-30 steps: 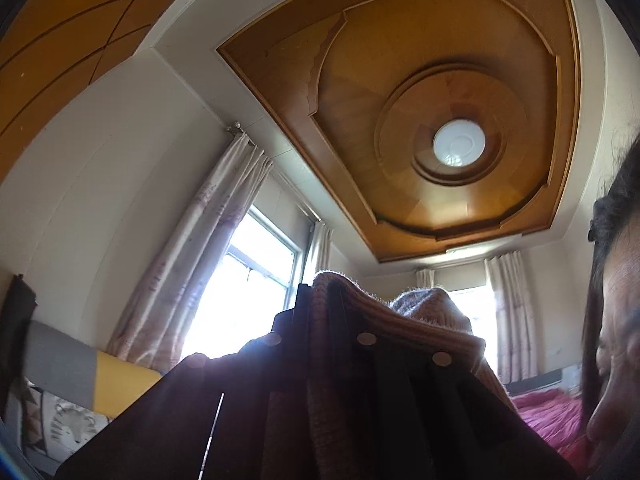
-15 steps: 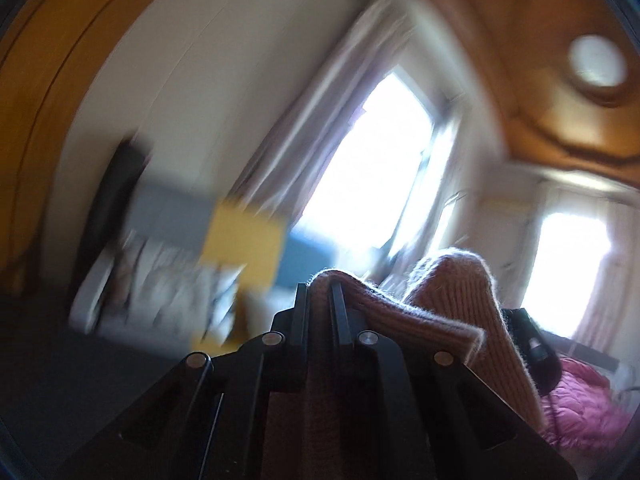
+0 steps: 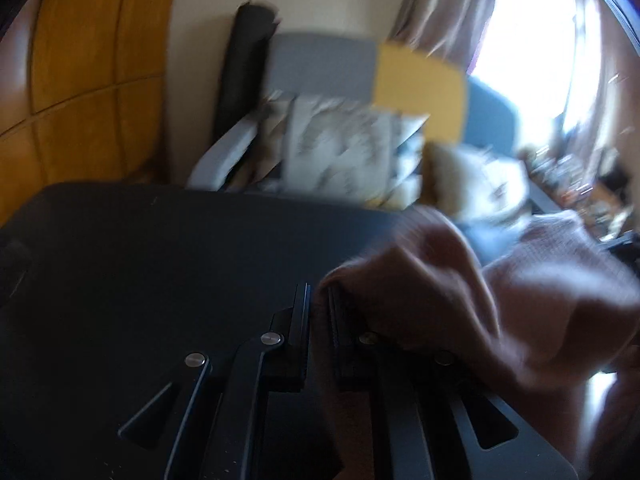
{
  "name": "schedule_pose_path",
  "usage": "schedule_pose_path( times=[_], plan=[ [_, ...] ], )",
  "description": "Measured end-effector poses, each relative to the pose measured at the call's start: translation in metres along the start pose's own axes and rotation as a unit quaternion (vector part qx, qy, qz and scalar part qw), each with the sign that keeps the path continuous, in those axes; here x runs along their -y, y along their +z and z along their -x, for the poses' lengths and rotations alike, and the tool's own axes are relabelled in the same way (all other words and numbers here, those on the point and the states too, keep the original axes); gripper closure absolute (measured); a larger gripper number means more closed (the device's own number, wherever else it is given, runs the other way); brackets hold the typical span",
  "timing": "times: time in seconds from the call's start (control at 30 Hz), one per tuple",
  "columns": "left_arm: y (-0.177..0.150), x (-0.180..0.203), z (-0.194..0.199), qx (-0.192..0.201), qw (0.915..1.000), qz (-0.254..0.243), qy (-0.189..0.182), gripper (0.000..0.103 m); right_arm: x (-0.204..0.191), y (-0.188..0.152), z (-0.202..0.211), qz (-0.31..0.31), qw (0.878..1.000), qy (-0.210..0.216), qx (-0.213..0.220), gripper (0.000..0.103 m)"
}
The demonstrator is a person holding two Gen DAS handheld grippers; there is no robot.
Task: Fold clothes
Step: 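Lift the pink sweater high with both grippers, letting it hang open, then lower the sweater onto the table and open both grippers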
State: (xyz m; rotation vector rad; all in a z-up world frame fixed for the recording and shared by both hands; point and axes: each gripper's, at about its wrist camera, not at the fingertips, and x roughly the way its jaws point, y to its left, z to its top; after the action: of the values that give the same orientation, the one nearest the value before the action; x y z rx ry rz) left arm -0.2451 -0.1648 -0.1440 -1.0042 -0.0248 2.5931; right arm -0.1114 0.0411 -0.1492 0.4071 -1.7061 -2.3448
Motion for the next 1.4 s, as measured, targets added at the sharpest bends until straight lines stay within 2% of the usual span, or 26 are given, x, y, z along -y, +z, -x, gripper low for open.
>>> schedule_pose_path(
  times=[0.1, 0.2, 0.27, 0.3, 0.33, 0.47, 0.57, 0.67, 0.77, 0.8, 0.83, 0.9, 0.93, 1.0, 1.1, 1.13, 1.23, 1.27, 1.3, 1.4],
  plan=[
    [-0.009, -0.009, -0.046, -0.065, 0.9969, 0.02, 0.04, 0.095, 0.024, 0.004, -0.028, 0.043, 0.994, -0.102, -0.009, 0.096],
    [0.0, -0.013, -0.07, -0.085, 0.9945, 0.038, 0.048, 0.094, 0.045, -0.001, -0.051, 0.078, 0.979, -0.189, -0.022, 0.096],
    [0.005, -0.006, -0.083, -0.082, 0.9947, 0.018, 0.059, 0.094, 0.063, -0.003, -0.063, 0.079, 0.965, -0.248, -0.03, 0.096],
    [0.009, -0.001, -0.091, -0.08, 0.9946, 0.007, 0.066, 0.094, 0.078, -0.001, -0.063, 0.05, 0.966, -0.253, -0.02, 0.1],
    [0.013, 0.004, -0.099, -0.078, 0.9942, -0.004, 0.074, 0.095, 0.082, 0.001, -0.064, 0.041, 0.967, -0.25, -0.006, 0.1],
    [0.022, 0.021, -0.131, -0.072, 0.9912, -0.048, 0.101, 0.098, 0.068, 0.009, -0.1, 0.115, 0.943, -0.313, -0.011, 0.099],
    [0.031, 0.023, -0.147, -0.065, 0.9897, -0.062, 0.111, 0.098, 0.064, 0.019, -0.125, 0.141, 0.928, -0.344, -0.005, 0.099],
    [0.042, 0.024, -0.165, -0.058, 0.9878, -0.077, 0.122, 0.098, 0.059, 0.032, -0.143, 0.158, 0.919, -0.363, -0.002, 0.099],
    [0.045, 0.024, -0.174, -0.051, 0.9842, -0.097, 0.139, 0.098, 0.06, 0.042, -0.154, 0.156, 0.917, -0.367, 0.001, 0.098],
    [0.045, 0.025, -0.176, -0.049, 0.9828, -0.104, 0.145, 0.098, 0.061, 0.045, -0.156, 0.153, 0.919, -0.362, 0.0, 0.095],
    [0.044, 0.026, -0.173, -0.046, 0.9819, -0.109, 0.148, 0.098, 0.064, 0.048, -0.156, 0.146, 0.925, -0.351, -0.003, 0.093],
    [0.045, 0.026, -0.174, -0.044, 0.9816, -0.111, 0.149, 0.098, 0.072, 0.057, -0.148, 0.108, 0.947, -0.303, -0.014, 0.083],
    [0.045, 0.025, -0.175, -0.043, 0.9814, -0.112, 0.15, 0.098, 0.076, 0.062, -0.142, 0.085, 0.956, -0.28, -0.023, 0.083],
    [0.042, 0.026, -0.17, -0.043, 0.9808, -0.114, 0.152, 0.098, 0.079, 0.077, -0.117, 0.029, 0.964, -0.261, -0.033, 0.082],
    [0.041, 0.032, -0.169, -0.043, 0.9756, -0.13, 0.172, 0.094, 0.065, 0.09, -0.06, 0.008, 0.973, -0.231, 0.0, 0.079],
    [0.04, 0.034, -0.167, -0.045, 0.9734, -0.137, 0.178, 0.094, 0.059, 0.088, -0.044, 0.017, 0.972, -0.233, -0.002, 0.079],
    [0.039, 0.043, -0.165, -0.06, 0.9634, -0.174, 0.195, 0.094, 0.039, 0.059, 0.004, 0.065, 0.959, -0.273, -0.032, 0.078],
    [0.039, 0.045, -0.163, -0.068, 0.9612, -0.187, 0.191, 0.094, 0.034, 0.046, 0.017, 0.08, 0.954, -0.286, -0.047, 0.078],
    [0.037, 0.045, -0.157, -0.074, 0.9633, -0.192, 0.172, 0.093, 0.03, 0.035, 0.03, 0.095, 0.948, -0.297, -0.06, 0.078],
    [0.027, 0.032, -0.121, -0.074, 0.9863, -0.14, 0.049, 0.093, 0.024, 0.007, 0.068, 0.135, 0.932, -0.328, -0.072, 0.078]
  ],
)
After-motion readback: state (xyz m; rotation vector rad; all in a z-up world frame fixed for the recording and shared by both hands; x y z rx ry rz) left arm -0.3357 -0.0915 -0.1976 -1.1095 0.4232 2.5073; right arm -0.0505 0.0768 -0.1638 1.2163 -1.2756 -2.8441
